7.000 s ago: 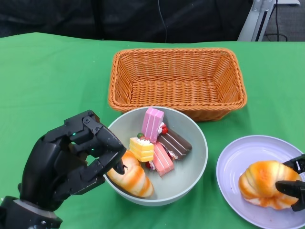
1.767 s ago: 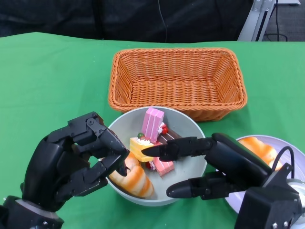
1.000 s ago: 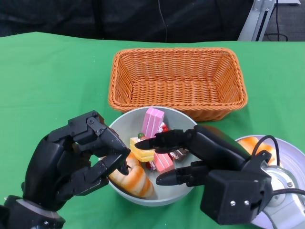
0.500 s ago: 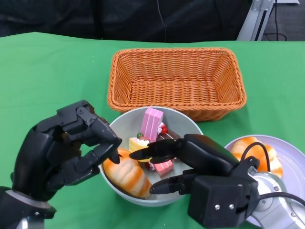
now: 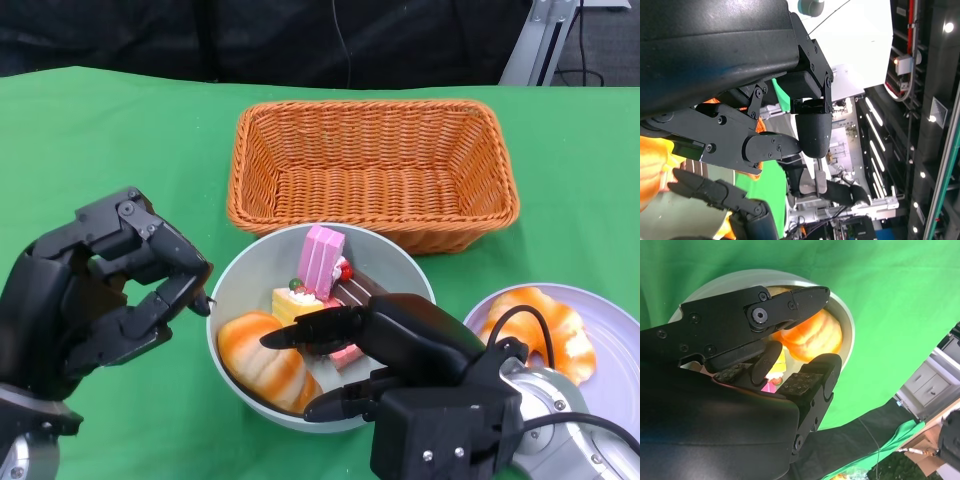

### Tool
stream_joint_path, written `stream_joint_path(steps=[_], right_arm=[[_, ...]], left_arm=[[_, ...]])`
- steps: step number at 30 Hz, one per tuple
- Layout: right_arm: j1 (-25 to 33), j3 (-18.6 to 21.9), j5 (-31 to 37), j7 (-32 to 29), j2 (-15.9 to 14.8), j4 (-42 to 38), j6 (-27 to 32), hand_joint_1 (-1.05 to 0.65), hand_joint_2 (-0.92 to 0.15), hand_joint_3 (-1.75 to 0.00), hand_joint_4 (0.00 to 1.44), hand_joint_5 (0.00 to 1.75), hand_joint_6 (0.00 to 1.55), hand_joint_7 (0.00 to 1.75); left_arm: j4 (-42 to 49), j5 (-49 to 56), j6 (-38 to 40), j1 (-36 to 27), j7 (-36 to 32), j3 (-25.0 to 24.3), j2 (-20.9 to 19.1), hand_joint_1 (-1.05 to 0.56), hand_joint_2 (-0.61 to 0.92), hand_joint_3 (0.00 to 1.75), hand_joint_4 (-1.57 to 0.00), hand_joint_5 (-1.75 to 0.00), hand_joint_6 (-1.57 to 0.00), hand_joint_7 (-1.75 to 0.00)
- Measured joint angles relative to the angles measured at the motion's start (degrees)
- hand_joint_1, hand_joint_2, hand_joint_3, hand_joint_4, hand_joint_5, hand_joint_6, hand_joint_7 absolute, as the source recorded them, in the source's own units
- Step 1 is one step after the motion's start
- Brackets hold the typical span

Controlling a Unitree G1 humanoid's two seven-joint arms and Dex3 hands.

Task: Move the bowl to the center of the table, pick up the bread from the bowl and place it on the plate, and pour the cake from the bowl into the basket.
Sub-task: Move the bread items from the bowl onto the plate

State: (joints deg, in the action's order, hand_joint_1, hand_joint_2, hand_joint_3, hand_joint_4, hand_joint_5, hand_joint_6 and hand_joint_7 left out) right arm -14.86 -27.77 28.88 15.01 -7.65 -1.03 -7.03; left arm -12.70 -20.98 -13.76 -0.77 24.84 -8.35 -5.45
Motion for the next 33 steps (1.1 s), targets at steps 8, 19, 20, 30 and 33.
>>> stream_joint_path(steps=[8, 19, 20, 30, 33], right_arm=[[-0.02, -1.46, 6.88, -4.00, 0.70, -0.36, 2.09, -0.74, -0.92, -0.06, 0.57, 0.00, 0.48, 0.00], [-0.30, -4.34, 14.57, -5.27, 2.09, -0.37, 7.74, -0.81, -0.92, -0.07, 0.45, 0.00, 0.35, 0.00], [-0.37, -4.47, 14.70, -5.35, 2.39, -0.42, 8.00, -0.81, -0.92, -0.07, 0.44, 0.00, 0.34, 0.00], [-1.44, -5.47, 16.75, -6.91, 3.63, -2.88, 9.27, -0.86, -0.92, -0.07, 0.39, 0.00, 0.29, 0.00], [-2.72, -6.91, 18.25, -6.89, 3.85, -3.70, 10.40, -0.89, -0.92, -0.10, 0.33, 0.00, 0.23, 0.00]], left_arm=[[1.27, -0.17, -0.18, 0.79, -0.09, -0.90, -0.03, -0.17, 0.87, 0.43, -0.74, -1.61, -0.78, -1.18], [0.63, 0.02, -0.18, 0.82, -1.42, -0.86, 0.03, -0.17, 0.90, 0.40, -0.73, -1.63, -0.77, -1.20], [0.53, 0.02, -0.18, 0.82, -1.54, -0.81, 0.04, -0.17, 0.90, 0.39, -0.73, -1.63, -0.77, -1.21], [0.19, 0.00, -0.18, 0.54, -1.54, -0.45, 0.23, -0.18, 0.90, 0.38, -0.73, -1.64, -0.77, -1.21], [-0.12, -0.02, -0.15, 0.51, -1.55, -0.16, 0.41, -0.19, 0.90, 0.37, -0.74, -1.63, -0.77, -1.21]])
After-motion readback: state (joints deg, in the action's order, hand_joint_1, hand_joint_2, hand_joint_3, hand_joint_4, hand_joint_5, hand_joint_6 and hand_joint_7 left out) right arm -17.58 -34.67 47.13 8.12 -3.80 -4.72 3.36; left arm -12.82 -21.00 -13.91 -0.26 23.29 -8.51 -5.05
